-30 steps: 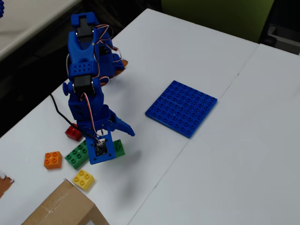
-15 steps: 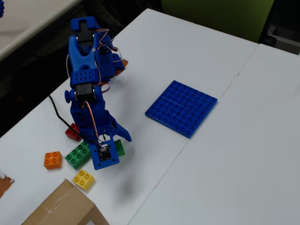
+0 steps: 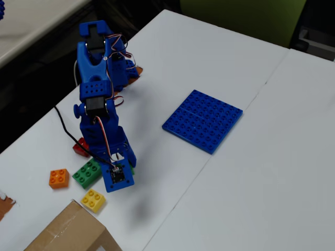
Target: Pick up the 2x2 green block and go up the 8x8 blue block.
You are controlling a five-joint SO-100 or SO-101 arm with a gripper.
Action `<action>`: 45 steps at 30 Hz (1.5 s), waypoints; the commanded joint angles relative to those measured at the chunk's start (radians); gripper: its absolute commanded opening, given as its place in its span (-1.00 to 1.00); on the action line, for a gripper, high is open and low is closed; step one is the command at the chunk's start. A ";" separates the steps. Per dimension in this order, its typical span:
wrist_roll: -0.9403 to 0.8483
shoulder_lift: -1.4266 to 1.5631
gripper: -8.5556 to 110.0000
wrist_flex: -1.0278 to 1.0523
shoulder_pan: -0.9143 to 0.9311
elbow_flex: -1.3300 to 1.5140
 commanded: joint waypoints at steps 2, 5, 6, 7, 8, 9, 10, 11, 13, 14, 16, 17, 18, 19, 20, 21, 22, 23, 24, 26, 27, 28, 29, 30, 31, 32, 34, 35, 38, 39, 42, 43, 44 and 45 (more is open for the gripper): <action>0.005 0.032 -0.63 -0.012 -0.020 -0.021; 0.003 0.067 -0.67 0.002 -0.025 -0.021; 0.000 0.083 -0.68 0.014 -0.026 -0.021; -0.005 0.101 -0.69 0.029 -0.026 -0.021; -0.005 0.121 -0.69 0.051 -0.028 -0.021; -0.012 0.146 -0.70 0.078 -0.029 -0.021; -0.025 0.173 -0.70 0.110 -0.031 -0.021; -0.037 0.206 -0.71 0.146 -0.032 -0.021; -0.067 0.281 -0.74 0.225 -0.037 -0.020; -0.092 0.321 -0.77 0.267 -0.038 -0.020; -0.155 0.399 -0.82 0.351 -0.035 -0.020; -0.190 0.436 -0.83 0.393 -0.028 -0.020; -0.229 0.466 -0.84 0.433 -0.017 -0.020; -0.268 0.495 -0.85 0.472 -0.006 -0.021; -0.304 0.520 -0.85 0.512 0.006 -0.031; -0.328 0.538 -0.85 0.552 0.014 -0.043; -0.348 0.558 -0.85 0.586 0.018 -0.057; -0.354 0.575 -0.85 0.615 0.017 -0.069; -0.354 0.594 -0.85 0.646 0.009 -0.081; -0.325 0.644 -0.85 0.661 -0.032 -0.077; -0.307 0.666 -0.85 0.661 -0.060 -0.080; -0.282 0.686 -0.85 0.660 -0.089 -0.087; -0.255 0.707 -0.85 0.655 -0.121 -0.091; -0.230 0.727 -0.85 0.652 -0.150 -0.097; -0.207 0.747 -0.85 0.652 -0.176 -0.103; -0.192 0.767 -0.85 0.652 -0.202 -0.112; -0.190 0.799 -0.85 0.652 -0.247 -0.144; -0.196 0.807 -0.85 0.655 -0.264 -0.176; -0.225 0.815 -0.85 0.663 -0.319 -0.295; -0.242 0.822 -0.85 0.663 -0.341 -0.321; -0.229 0.831 -0.85 0.661 -0.422 -0.407; -0.212 0.831 -0.85 0.660 -0.448 -0.434; -0.198 0.831 -0.85 0.652 -0.474 -0.459; -0.152 0.825 -0.85 0.641 -0.506 -0.492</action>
